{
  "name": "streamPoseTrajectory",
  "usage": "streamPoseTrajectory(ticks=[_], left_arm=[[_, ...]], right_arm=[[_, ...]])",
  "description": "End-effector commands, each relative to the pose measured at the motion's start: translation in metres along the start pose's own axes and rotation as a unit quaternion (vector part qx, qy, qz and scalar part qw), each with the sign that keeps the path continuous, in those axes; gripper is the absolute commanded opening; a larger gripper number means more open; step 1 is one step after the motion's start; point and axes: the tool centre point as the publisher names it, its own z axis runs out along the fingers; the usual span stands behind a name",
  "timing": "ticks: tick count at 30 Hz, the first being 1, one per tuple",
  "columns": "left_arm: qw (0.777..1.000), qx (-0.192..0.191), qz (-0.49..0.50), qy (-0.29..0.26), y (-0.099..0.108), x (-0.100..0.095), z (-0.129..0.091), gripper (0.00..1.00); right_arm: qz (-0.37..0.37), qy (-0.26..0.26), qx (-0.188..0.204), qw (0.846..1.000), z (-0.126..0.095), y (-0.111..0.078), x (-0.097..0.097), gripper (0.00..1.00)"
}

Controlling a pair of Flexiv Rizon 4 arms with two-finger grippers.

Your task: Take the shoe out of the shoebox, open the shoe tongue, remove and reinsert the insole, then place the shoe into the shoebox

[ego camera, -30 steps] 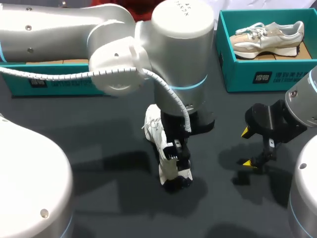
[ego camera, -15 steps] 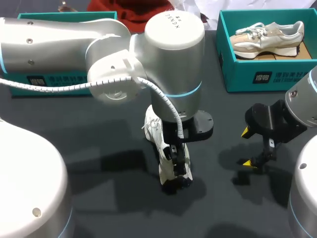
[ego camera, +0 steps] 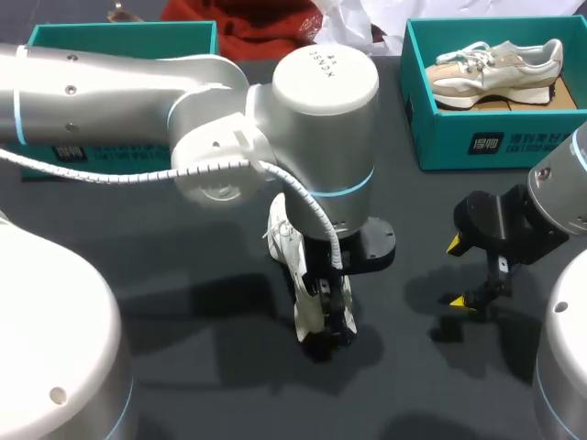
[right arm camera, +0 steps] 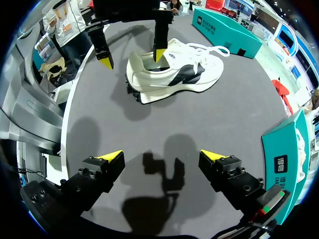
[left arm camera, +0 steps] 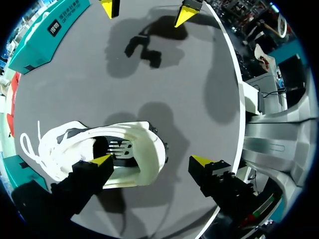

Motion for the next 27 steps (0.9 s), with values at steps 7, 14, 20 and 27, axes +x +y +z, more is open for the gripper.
streamPoseTrajectory(ticks=[7, 14, 20, 27], left_arm=[[1.0, -0.008, -0.005, -0.004, -0.005, 0.008, 0.025, 0.95], [1.0, -0.013, -0.019, 0.004, -0.003, 0.01, 0.038, 0.87], [0.999, -0.016, -0.031, 0.008, -0.001, 0.009, 0.043, 0.83], [0.999, -0.018, -0.039, 0.006, 0.0, 0.009, 0.047, 0.67]], right_arm=[[0.0, -0.002, 0.001, 1.0, 0.0, 0.0, 0.002, 1.0], [0.0, -0.002, 0.001, 1.0, 0.0, 0.0, 0.002, 1.0], [0.0, -0.002, 0.001, 1.0, 0.0, 0.0, 0.002, 1.0], [0.0, -0.002, 0.001, 1.0, 0.0, 0.0, 0.002, 1.0]])
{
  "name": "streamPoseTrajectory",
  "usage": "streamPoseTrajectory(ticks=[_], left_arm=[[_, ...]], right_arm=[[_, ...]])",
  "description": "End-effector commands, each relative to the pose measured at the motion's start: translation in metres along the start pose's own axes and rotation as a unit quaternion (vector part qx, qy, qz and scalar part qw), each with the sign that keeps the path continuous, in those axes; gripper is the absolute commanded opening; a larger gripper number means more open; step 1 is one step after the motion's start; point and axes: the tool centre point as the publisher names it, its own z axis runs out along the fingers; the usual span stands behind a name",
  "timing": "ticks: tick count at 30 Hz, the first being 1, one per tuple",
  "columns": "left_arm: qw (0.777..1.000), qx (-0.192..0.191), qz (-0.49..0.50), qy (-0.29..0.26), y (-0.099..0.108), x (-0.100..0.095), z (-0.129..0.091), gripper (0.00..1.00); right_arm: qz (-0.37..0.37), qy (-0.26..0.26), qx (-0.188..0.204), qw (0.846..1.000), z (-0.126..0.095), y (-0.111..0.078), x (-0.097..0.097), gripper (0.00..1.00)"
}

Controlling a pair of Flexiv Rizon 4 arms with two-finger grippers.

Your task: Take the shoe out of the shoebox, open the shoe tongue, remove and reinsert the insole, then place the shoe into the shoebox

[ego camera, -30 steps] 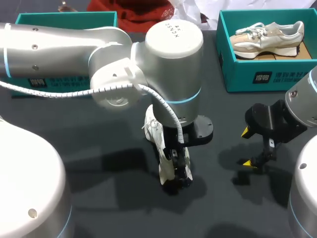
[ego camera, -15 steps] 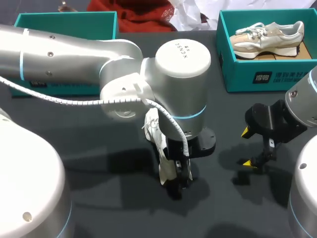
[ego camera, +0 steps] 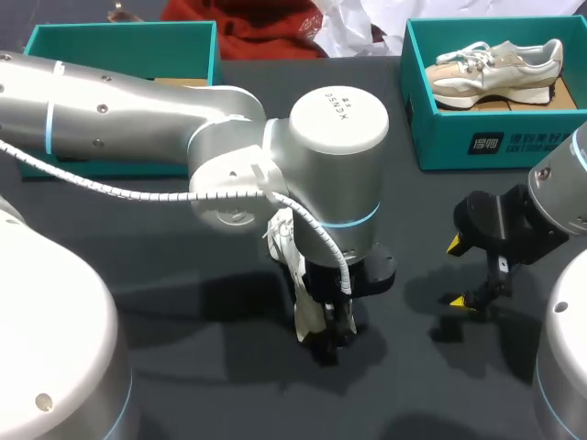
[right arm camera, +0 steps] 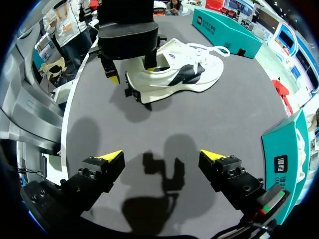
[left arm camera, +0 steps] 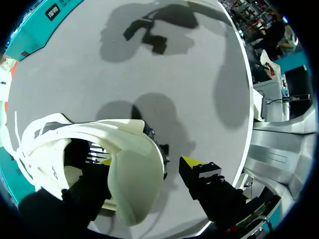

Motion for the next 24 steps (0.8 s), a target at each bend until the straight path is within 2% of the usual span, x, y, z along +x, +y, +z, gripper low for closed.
streamPoseTrajectory(ticks=[1, 3, 6, 10, 12, 19, 24], left_arm=[[1.0, -0.002, -0.001, -0.001, -0.002, 0.001, 0.004, 0.65], [1.0, -0.003, -0.002, 0.0, -0.002, 0.001, 0.005, 0.51], [1.0, -0.005, -0.005, 0.0, -0.002, 0.002, 0.006, 0.44], [1.0, -0.007, -0.006, 0.001, -0.002, 0.002, 0.006, 0.21], [1.0, -0.008, -0.007, 0.002, -0.002, 0.002, 0.006, 0.0], [1.0, -0.007, -0.004, 0.005, 0.002, 0.005, 0.002, 0.0], [1.0, -0.002, 0.01, 0.007, 0.007, 0.003, -0.015, 0.0]], right_arm=[[0.0, -0.002, 0.001, 1.0, 0.0, 0.0, 0.002, 1.0], [0.0, -0.002, 0.001, 1.0, 0.0, 0.0, 0.002, 1.0], [0.0, -0.002, 0.001, 1.0, 0.0, 0.0, 0.002, 1.0], [0.0, -0.002, 0.001, 1.0, 0.0, 0.0, 0.002, 1.0], [0.0, -0.002, 0.001, 1.0, 0.0, 0.0, 0.002, 1.0], [0.0, -0.002, 0.001, 1.0, 0.0, 0.0, 0.002, 1.0], [0.0, -0.002, 0.001, 1.0, 0.0, 0.0, 0.002, 1.0]])
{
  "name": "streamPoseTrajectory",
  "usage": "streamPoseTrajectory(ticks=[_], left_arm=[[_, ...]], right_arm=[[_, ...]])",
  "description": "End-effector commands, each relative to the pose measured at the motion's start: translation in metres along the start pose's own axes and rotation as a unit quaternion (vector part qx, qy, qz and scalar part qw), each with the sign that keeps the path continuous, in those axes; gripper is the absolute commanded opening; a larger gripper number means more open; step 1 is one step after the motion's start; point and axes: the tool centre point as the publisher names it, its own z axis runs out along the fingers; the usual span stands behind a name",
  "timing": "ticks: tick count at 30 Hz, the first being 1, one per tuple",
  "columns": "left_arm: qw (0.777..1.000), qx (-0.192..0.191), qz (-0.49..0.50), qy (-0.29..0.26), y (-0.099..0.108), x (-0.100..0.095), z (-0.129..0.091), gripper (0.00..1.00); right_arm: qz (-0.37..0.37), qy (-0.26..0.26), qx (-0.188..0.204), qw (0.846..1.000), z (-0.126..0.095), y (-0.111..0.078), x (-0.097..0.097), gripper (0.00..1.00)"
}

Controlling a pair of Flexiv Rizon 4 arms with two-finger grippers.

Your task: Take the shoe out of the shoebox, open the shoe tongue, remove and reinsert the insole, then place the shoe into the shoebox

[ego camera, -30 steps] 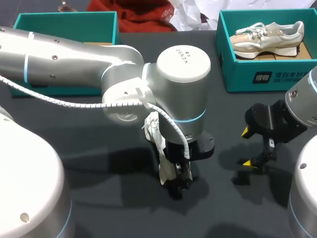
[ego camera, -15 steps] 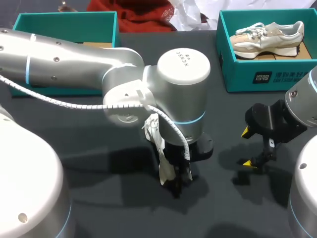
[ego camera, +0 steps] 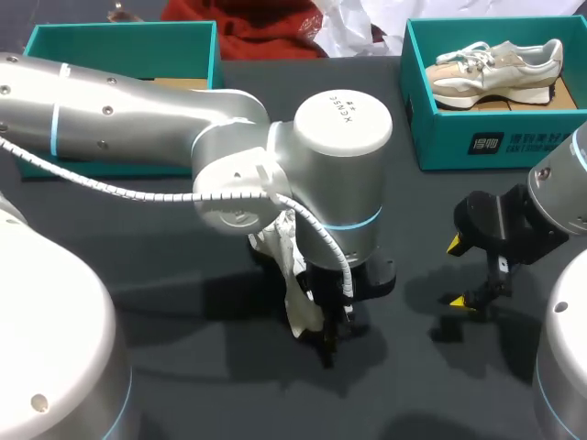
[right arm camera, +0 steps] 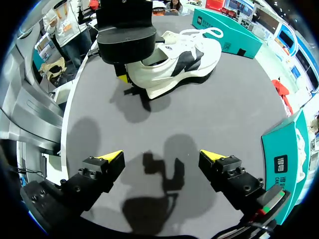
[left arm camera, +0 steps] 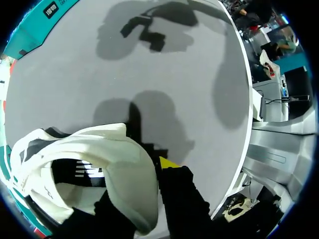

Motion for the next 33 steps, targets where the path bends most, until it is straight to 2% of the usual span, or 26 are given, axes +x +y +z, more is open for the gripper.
streamPoseTrajectory(ticks=[1, 15, 25, 33], left_arm=[[1.0, 0.002, 0.012, -0.002, 0.009, -0.002, -0.022, 0.0], [0.996, 0.0, 0.093, 0.005, 0.052, -0.04, -0.119, 0.0], [0.995, 0.008, 0.101, -0.014, 0.079, -0.062, -0.186, 0.0], [0.995, 0.008, 0.101, -0.014, 0.079, -0.062, -0.186, 0.0]], right_arm=[[0.0, -0.002, 0.001, 1.0, 0.0, 0.0, 0.002, 1.0], [0.0, -0.002, 0.001, 1.0, 0.0, 0.0, 0.002, 1.0], [0.0, -0.002, 0.001, 1.0, 0.0, 0.0, 0.002, 1.0], [0.0, -0.002, 0.001, 1.0, 0.0, 0.0, 0.002, 1.0]])
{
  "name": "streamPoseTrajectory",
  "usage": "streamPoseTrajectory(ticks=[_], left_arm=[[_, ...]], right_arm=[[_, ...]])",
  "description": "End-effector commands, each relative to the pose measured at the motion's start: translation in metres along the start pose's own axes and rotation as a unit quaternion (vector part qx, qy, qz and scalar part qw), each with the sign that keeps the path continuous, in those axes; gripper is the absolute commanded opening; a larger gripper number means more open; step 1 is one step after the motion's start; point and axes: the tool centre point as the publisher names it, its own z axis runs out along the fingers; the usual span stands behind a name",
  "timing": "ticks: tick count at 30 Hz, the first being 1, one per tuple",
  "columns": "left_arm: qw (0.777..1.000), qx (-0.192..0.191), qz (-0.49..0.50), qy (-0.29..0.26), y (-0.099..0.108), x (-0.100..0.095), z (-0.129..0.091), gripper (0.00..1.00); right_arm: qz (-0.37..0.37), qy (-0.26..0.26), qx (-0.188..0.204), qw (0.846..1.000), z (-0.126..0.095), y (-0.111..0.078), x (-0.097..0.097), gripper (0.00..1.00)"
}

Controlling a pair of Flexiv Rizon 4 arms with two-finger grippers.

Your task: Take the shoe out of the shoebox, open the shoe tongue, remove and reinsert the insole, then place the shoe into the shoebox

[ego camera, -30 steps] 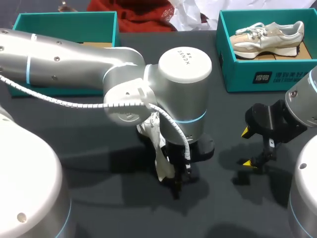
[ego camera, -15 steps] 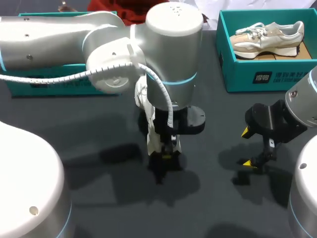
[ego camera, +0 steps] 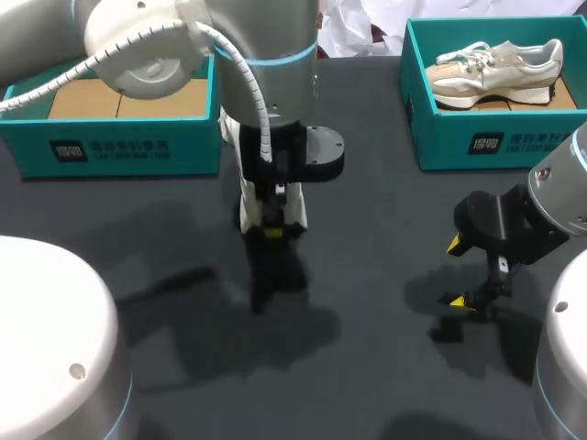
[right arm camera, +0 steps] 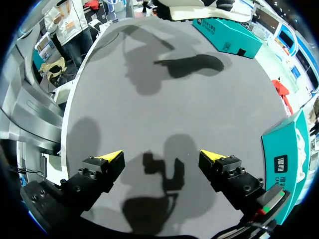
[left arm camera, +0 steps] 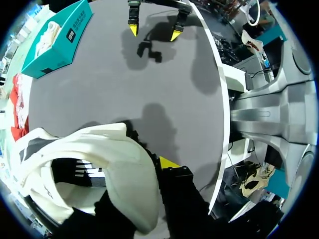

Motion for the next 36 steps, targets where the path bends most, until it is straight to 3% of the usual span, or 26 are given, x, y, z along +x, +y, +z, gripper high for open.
streamPoseTrajectory(ticks=[1, 6, 10, 17, 24, 36], left_arm=[[1.0, 0.008, 0.001, -0.004, 0.011, 0.003, -0.008, 0.0], [1.0, 0.008, 0.001, -0.004, 0.011, 0.003, -0.008, 0.0], [1.0, 0.025, 0.009, 0.014, 0.03, -0.009, -0.022, 0.0], [0.999, 0.027, 0.01, 0.026, 0.09, -0.044, -0.062, 0.0], [0.999, 0.028, 0.014, 0.027, 0.149, -0.075, -0.081, 0.0], [0.999, 0.028, 0.014, 0.027, 0.149, -0.075, -0.081, 0.0]], right_arm=[[0.0, -0.002, 0.001, 1.0, 0.0, 0.0, 0.002, 1.0], [0.0, -0.002, 0.001, 1.0, 0.0, 0.0, 0.002, 1.0], [0.0, -0.002, 0.001, 1.0, 0.0, 0.0, 0.002, 1.0], [0.0, -0.002, 0.001, 1.0, 0.0, 0.0, 0.002, 1.0], [0.0, -0.002, 0.001, 1.0, 0.0, 0.0, 0.002, 1.0], [0.0, -0.002, 0.001, 1.0, 0.0, 0.0, 0.002, 1.0]])
